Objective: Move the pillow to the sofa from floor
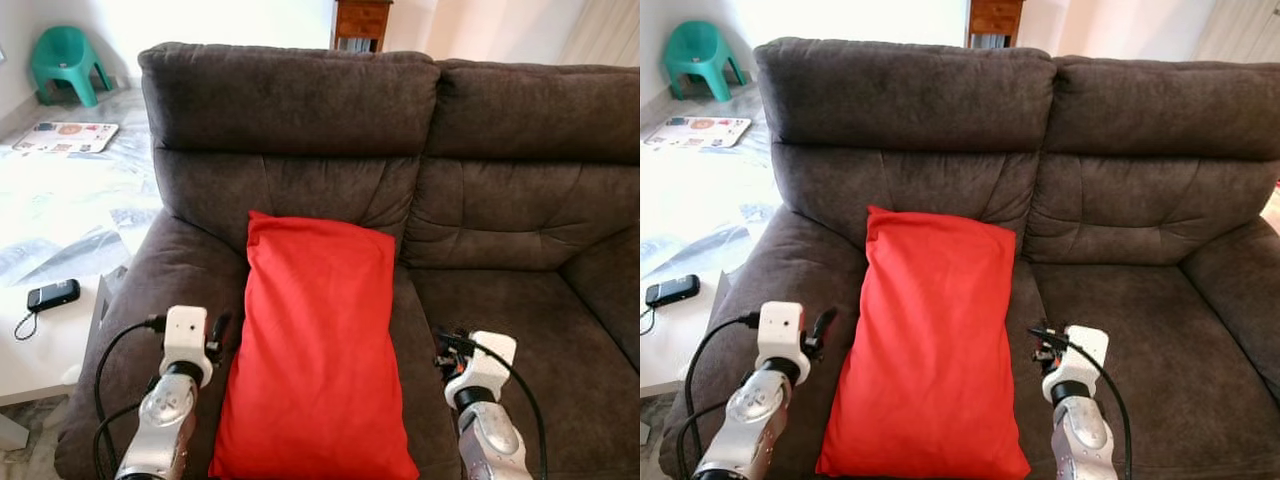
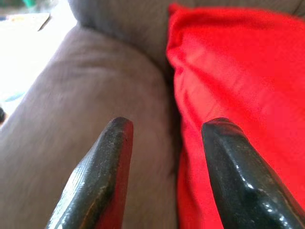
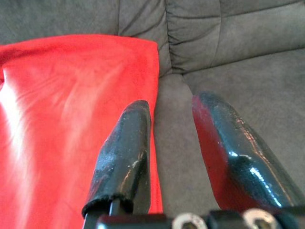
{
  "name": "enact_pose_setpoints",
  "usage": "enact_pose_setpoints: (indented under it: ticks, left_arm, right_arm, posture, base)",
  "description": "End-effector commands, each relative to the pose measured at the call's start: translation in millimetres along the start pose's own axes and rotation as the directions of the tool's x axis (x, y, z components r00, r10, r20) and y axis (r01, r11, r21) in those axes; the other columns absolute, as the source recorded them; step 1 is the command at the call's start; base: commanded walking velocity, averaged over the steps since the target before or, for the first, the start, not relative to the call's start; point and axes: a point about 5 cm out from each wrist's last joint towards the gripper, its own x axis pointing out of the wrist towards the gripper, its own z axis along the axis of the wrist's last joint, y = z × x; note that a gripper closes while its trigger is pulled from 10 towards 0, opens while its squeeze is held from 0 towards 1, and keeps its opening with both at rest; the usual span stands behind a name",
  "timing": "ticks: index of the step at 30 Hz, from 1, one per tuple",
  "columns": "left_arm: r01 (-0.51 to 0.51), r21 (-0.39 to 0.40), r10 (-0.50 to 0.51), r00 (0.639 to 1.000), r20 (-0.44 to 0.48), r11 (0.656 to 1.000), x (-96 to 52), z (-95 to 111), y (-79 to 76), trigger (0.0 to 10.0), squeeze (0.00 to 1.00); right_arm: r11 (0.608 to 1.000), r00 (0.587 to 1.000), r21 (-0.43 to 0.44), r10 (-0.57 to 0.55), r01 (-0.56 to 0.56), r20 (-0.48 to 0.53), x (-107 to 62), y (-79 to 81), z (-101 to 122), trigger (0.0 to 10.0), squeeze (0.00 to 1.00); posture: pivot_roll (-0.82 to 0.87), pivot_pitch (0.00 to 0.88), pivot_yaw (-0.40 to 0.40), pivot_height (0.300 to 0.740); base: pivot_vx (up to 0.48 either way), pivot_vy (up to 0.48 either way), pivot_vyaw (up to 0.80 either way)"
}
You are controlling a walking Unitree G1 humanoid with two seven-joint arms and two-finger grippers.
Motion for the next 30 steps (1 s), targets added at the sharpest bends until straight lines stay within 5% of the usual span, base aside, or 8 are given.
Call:
enact_pose_setpoints:
  ticks: [1, 16, 30]
  left_arm:
    - [-0.012, 0.012, 0.012, 1.0, -0.004, 1.0, -1.3, -3, 2.9, 10.0, 0.0]
    - [0.04, 0.058, -0.041, 0.999, 0.018, 0.998, 3.1, 0, -5.3, 10.0, 0.0]
    - [0.052, 0.077, -0.055, 0.997, 0.045, 0.996, 2.9, 1, -8.3, 10.0, 0.0]
  right_arm:
    - [1.0, 1.0, -0.007, -0.012, 0.013, 0.007, 0.7, -5.1, 2, 10.0, 0.0]
    - [1.0, 0.999, 0.006, -0.01, 0.01, 0.038, 5.3, -1.8, 5, 10.0, 0.0]
    - [1.0, 0.999, 0.007, -0.003, 0.003, 0.046, 7.5, 1.1, 6, 10.0, 0.0]
  posture:
    - [0.03, 0.0, -0.084, 0.74]
    - [0.02, 0.0, -0.074, 0.74]
    - [0.02, 0.0, -0.075, 0.74]
  base:
    - [0.0, 0.0, 0.0]
    - [0.0, 0.0, 0.0]
    - [0.0, -0.287, 0.0]
